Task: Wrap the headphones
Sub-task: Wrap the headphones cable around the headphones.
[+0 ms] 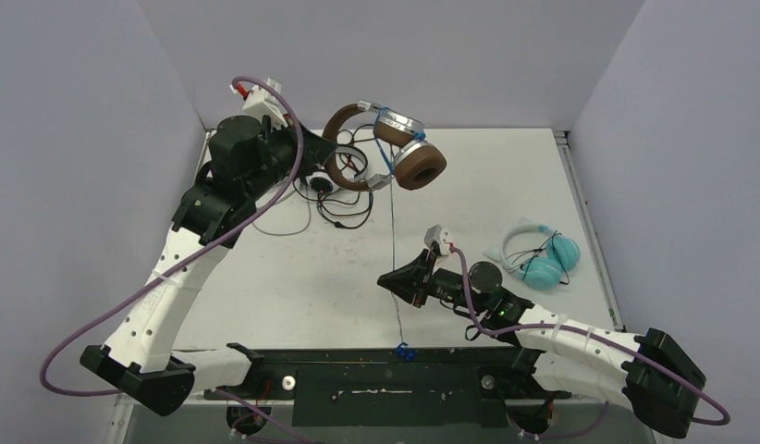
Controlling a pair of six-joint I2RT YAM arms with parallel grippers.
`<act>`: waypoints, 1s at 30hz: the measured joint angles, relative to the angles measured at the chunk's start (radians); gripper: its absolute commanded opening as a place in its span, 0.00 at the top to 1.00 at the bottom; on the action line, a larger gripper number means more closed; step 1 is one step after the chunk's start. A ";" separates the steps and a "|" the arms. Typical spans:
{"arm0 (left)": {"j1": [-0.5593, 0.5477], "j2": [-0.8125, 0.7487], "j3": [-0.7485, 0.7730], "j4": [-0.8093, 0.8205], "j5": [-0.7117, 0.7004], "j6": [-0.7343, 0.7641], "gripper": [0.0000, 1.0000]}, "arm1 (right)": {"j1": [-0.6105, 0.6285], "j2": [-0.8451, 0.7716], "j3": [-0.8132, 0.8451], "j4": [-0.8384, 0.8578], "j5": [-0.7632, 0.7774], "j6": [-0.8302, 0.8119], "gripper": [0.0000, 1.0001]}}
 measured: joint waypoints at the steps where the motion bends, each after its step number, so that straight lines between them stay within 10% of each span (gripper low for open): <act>1: 0.002 0.000 0.000 0.000 -0.002 -0.002 1.00 | 0.000 0.000 0.003 0.001 -0.003 0.003 1.00; 11: 0.027 -0.012 -0.151 0.071 -0.154 0.059 1.00 | 0.000 -0.066 0.061 -0.101 -0.032 0.032 1.00; 30: -0.106 -0.164 -0.732 0.330 -0.364 0.845 1.00 | -0.009 0.168 0.526 -0.738 -0.030 -0.198 1.00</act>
